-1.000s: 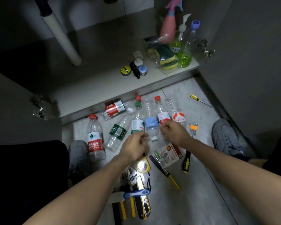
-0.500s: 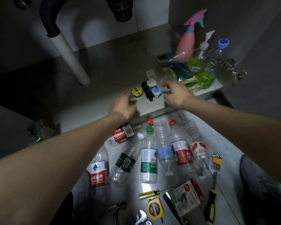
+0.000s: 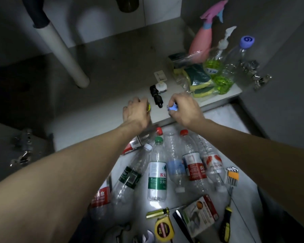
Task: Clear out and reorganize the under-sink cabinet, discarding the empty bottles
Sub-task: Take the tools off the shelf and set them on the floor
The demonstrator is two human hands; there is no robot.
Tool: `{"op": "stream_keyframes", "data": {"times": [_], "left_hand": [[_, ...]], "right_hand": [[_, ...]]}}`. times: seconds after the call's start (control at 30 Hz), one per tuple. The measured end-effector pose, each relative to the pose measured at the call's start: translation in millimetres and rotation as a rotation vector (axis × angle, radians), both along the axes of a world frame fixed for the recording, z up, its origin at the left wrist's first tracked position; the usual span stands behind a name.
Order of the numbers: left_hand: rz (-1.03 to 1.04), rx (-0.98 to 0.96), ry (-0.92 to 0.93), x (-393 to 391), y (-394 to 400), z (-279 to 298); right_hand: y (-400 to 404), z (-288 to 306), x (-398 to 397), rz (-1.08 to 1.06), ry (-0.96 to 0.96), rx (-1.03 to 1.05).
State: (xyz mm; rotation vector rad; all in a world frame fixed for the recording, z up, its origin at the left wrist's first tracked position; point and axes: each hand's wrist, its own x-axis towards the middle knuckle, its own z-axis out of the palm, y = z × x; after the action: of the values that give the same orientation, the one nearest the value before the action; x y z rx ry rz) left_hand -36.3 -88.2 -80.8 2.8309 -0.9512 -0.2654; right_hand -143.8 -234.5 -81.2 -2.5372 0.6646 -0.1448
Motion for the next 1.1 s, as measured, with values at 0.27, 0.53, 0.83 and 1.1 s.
{"op": "stream_keyframes", "data": {"times": [0.27, 0.53, 0.83, 1.1], "left_hand": [[-0.046, -0.191, 0.159, -82, 59, 25], [-0.089, 0.030, 0.520, -219, 174, -21], [-0.003, 0.227, 0.613, -261, 235, -65], [0.149, 0.079, 0.541, -240, 246, -73]], "right_hand": [[58, 12, -119, -0.028, 0.004, 0.273], [173, -38, -255, 0.109, 0.275, 0.464], [268, -59, -302, 0.019, 0.301, 0.593], [278, -86, -292, 0.083, 0.320, 0.645]]}}
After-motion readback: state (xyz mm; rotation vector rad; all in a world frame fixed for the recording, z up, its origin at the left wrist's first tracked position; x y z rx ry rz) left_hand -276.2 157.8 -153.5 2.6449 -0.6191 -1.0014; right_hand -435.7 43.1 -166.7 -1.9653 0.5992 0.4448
